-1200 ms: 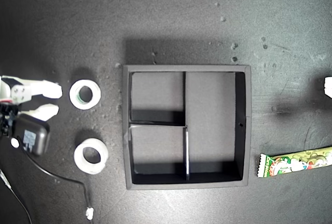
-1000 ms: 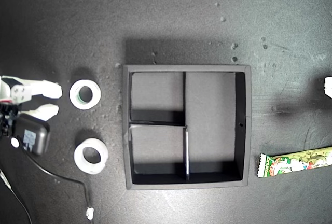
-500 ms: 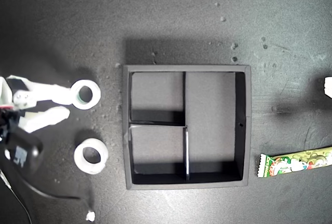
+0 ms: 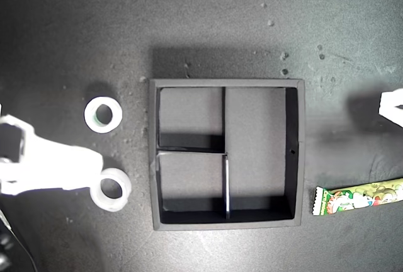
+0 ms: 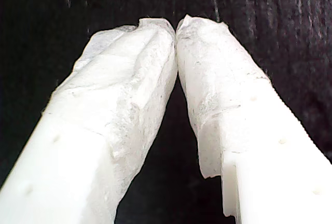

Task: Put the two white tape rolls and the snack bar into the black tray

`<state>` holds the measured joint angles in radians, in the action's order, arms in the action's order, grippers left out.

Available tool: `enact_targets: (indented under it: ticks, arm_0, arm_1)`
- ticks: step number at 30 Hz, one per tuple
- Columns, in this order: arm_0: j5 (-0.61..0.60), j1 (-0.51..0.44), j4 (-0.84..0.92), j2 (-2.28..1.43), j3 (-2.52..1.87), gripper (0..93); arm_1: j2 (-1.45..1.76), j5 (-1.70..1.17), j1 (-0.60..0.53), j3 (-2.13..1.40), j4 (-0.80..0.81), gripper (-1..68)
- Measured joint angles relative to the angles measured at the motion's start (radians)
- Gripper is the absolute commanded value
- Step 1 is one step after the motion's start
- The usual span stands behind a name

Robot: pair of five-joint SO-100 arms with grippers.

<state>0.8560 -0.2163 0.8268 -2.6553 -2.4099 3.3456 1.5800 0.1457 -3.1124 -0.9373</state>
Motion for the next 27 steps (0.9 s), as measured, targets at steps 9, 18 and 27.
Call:
enact_targets:
  ticks: [9, 18, 27]
  arm_0:
    - [0.149, 0.011, 0.299, 0.647, 0.357, 16.0]
    - [0.270, 0.012, 0.322, 0.601, 0.253, 15.8]
    - [0.276, 0.012, 0.222, 0.563, 0.163, 15.7]
  arm_1:
    - [0.000, -0.129, 0.018, 0.000, 0.147, -0.2]
    - [0.000, -0.454, -0.080, 0.000, 0.262, -0.1]
    - [0.000, -0.512, -0.146, 0.000, 0.275, 2.8]
